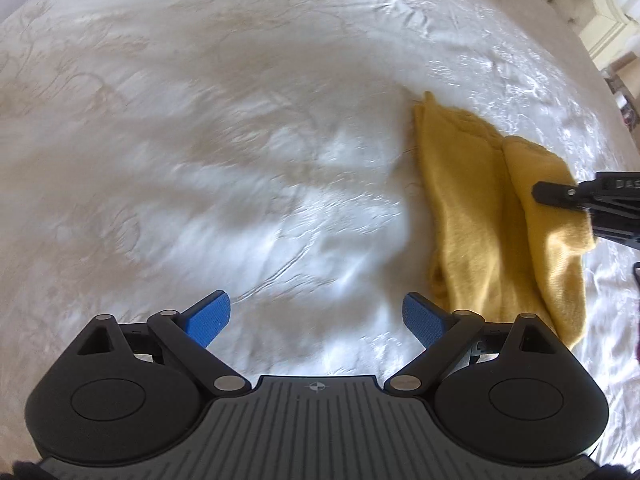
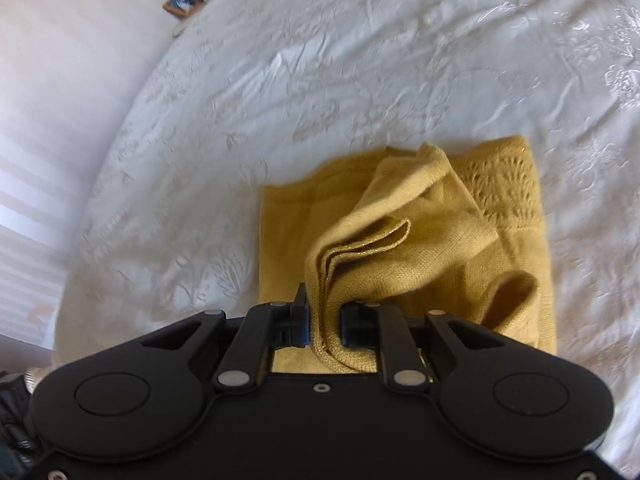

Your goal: Fold small clothes

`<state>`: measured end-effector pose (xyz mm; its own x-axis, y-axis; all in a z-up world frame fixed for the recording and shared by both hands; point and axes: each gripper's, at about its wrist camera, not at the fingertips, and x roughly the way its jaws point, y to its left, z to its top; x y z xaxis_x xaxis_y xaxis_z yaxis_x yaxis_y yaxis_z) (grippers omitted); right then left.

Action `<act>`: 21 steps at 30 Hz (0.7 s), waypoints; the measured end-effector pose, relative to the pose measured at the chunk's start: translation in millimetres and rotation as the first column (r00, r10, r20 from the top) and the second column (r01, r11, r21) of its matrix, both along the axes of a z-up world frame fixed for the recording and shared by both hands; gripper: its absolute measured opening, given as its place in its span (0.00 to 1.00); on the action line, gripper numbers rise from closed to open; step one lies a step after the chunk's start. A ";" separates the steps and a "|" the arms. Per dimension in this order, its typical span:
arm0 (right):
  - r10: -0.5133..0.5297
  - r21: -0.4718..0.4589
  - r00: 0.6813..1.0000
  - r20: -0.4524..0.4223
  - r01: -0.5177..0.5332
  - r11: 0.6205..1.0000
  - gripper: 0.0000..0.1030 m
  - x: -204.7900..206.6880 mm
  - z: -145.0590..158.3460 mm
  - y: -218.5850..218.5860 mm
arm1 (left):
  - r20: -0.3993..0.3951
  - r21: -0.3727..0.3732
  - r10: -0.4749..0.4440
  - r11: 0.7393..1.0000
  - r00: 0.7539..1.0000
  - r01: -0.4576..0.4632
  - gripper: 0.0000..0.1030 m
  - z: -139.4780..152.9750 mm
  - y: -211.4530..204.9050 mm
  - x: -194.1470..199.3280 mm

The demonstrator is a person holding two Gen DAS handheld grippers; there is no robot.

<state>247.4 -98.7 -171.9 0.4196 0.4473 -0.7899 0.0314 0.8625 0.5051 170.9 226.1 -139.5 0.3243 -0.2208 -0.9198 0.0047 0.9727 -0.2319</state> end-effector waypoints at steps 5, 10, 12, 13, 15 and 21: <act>0.010 -0.118 1.000 -0.011 -0.011 0.993 0.23 4.3 -10.5 29.6 | -0.009 -0.015 0.008 1.000 1.000 -0.009 0.91 -5.4 10.6 -3.6; 0.076 -0.079 0.997 0.024 -0.074 0.994 0.39 11.8 -8.0 45.4 | -0.015 -0.031 0.003 1.000 1.000 -0.003 0.91 -8.4 6.1 -1.7; 0.088 0.056 0.993 0.074 -0.093 0.994 0.39 9.5 0.2 38.4 | -0.014 -0.036 -0.007 0.999 1.000 0.007 0.91 -7.9 1.1 0.9; 0.086 0.100 0.992 0.089 -0.095 0.990 0.39 7.7 4.6 34.2 | -0.013 -0.036 -0.013 0.999 1.000 0.013 0.91 -7.5 -1.4 3.0; 0.087 0.119 0.988 0.131 -0.102 0.988 0.39 2.8 17.4 25.7 | -0.009 -0.039 -0.026 0.999 1.000 0.025 0.91 -6.1 -6.9 8.3; 0.045 0.027 0.980 0.193 -0.051 0.998 0.39 -22.6 37.8 -20.4 | 0.019 -0.080 -0.067 0.994 0.998 0.068 0.91 5.8 -31.0 36.3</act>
<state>224.7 -119.1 -134.1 0.5395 0.4940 -0.6818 -0.1097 0.8441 0.5248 207.2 195.1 -133.7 0.3209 -0.3164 -0.8927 0.0743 0.9481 -0.3093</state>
